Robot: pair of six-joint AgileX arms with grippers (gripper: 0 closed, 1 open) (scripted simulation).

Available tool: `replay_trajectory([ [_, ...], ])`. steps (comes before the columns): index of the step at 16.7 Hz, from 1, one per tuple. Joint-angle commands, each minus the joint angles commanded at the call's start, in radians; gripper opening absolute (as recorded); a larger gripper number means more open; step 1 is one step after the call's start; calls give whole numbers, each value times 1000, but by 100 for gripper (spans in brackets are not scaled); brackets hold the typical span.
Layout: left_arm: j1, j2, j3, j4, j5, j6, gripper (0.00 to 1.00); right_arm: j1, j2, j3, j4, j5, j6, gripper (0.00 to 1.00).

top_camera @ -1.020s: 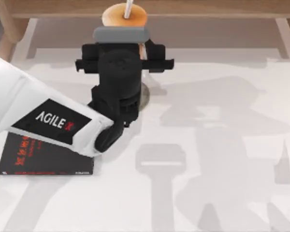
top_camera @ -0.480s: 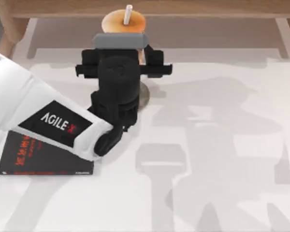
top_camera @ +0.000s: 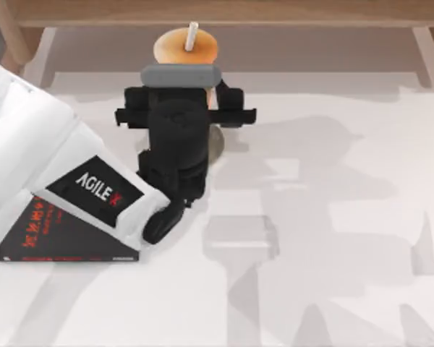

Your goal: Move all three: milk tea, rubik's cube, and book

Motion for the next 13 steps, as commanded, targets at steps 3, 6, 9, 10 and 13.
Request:
replay_trajectory([
  [3, 0, 0, 0, 0, 0, 0, 8, 0, 0, 0, 0, 0, 0, 100],
  [6, 0, 0, 0, 0, 0, 0, 30, 0, 0, 0, 0, 0, 0, 100],
  [9, 0, 0, 0, 0, 0, 0, 53, 0, 0, 0, 0, 0, 0, 100],
  [10, 0, 0, 0, 0, 0, 0, 60, 0, 0, 0, 0, 0, 0, 100],
  [13, 0, 0, 0, 0, 0, 0, 83, 0, 0, 0, 0, 0, 0, 100],
])
